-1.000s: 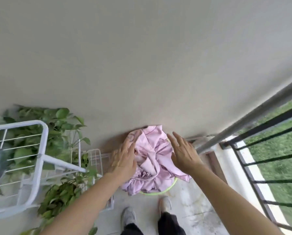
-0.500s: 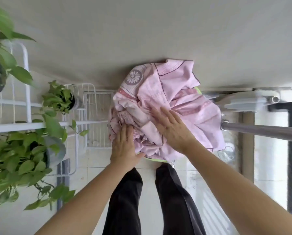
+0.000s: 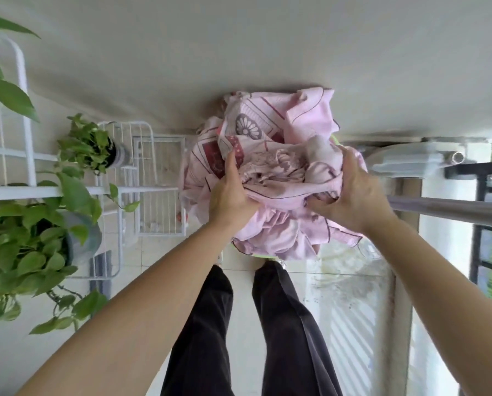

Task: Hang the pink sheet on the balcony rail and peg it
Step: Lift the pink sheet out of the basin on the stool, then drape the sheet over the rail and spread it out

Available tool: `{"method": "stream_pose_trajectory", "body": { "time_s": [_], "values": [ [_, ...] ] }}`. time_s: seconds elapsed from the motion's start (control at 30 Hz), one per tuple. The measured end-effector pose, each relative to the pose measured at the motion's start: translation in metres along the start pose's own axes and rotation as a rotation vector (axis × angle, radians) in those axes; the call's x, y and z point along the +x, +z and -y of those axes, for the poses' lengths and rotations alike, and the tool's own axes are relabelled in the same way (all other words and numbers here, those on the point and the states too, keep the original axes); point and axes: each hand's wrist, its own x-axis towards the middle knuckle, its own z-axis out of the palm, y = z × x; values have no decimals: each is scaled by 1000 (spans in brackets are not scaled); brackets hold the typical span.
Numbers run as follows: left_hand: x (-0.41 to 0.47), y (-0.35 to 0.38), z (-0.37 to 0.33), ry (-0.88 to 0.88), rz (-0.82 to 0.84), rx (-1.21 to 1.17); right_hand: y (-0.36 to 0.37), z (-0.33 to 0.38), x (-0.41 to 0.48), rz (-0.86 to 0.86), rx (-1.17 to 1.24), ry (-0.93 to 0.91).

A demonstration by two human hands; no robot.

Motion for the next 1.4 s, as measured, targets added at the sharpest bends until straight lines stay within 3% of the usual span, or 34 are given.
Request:
{"method": "stream_pose_trajectory", "body": {
  "time_s": [0.1,0.37,0.63,0.77,0.83,1.03,1.13,1.23,1.3,1.4],
  "values": [
    [-3,-7,13,12,-78,-44,11,-5,-9,127,-46,-64],
    [-47,-80,-7,343,-111,1,-15,38,-46,120,-35,-127],
    [-101,-236,-171,744,-4,-381,-193,148,-79,-140,433,7],
    [-148,-330,-254,942,117,-555,-302,216,-108,-169,571,-118],
    [-171,-375,-284,1031,130,-560,-351,246,-118,-311,452,-147],
    [-201,-487,-327,1084,-177,-213,-471,319,-152,-893,163,-119],
    [-214,-520,-330,1048,-56,-274,-496,353,-172,-1112,114,-170],
    [-226,-520,-318,1053,184,-534,-508,376,-192,-1266,297,-191],
    [-229,-493,-307,993,193,-613,-509,381,-200,-1317,490,-179],
    [-237,-427,-296,864,168,-526,-498,382,-202,-1301,689,-143]
  ]
}}
